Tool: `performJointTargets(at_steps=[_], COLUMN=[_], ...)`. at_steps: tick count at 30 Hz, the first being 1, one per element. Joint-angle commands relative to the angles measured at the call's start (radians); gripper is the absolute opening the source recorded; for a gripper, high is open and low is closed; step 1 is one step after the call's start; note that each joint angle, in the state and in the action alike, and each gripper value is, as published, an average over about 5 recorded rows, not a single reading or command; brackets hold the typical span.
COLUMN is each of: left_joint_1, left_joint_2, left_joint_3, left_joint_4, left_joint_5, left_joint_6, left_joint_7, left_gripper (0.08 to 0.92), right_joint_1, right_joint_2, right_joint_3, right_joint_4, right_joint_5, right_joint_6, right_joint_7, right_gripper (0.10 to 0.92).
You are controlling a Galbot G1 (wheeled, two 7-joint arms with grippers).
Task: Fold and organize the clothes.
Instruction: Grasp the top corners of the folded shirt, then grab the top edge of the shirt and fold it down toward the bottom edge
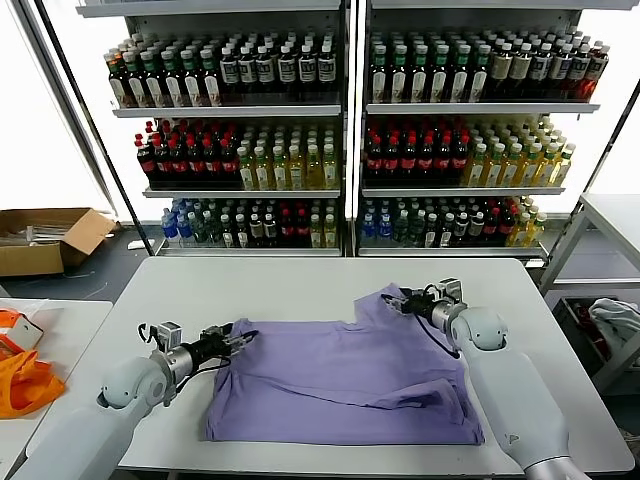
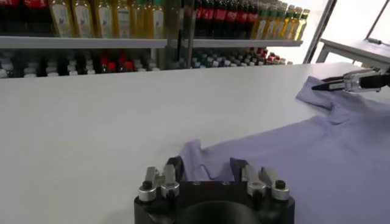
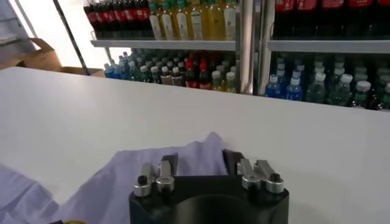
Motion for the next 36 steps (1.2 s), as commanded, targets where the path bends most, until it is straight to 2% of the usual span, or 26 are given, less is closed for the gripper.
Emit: performJointTargets(at_steps=[1,9,14,23,28,36], left_joint_1=[-0.012,-0.041,-0.050,-0.004,0.097,0.320], left_joint_2=[-0.015,-0.005,0.016,0.046,0.078,0.140], left_joint_3=[0.017,0.023,0.020,-0.053,-0.141,-0.249], left_joint_4=[0.032,0.005,-0.025,-0.157,-0.300,-0.503], left_joint_5=[0.006,-0.008,-0.025,-0.068,-0.086,-0.083], left_joint_6=[-0.002,-0.023,-0.032,-0.044,-0.047,-0.047], left_joint_7=[0.000,-0.012,-0.023,-0.064,-0.086,-0.097], left_gripper=[0.424,0.199,0.095,0.090,0.090,0.090], right_joint_1=[-0.007,-0.037,-0.073,-0.169,-0.274,-0.541], right_joint_2=[0.002,-0.014,-0.040,-0.114,-0.156,-0.198], right_joint_3=[0.004,0.018,0.031,0.092,0.157,0.321], right_joint_4=[0.020,0.099,0.186,0.397,0.554,0.783], right_joint_5=[0.052,0.136,0.195,0.296,0.343,0.396], right_joint_6=[-0.015,-0.033,-0.035,-0.036,-0.036,-0.036], right_joint_7=[0.010,0.021,0.035,0.073,0.101,0.132], right_gripper=[0.360,0.137,0.105,0.105,0.105,0.105])
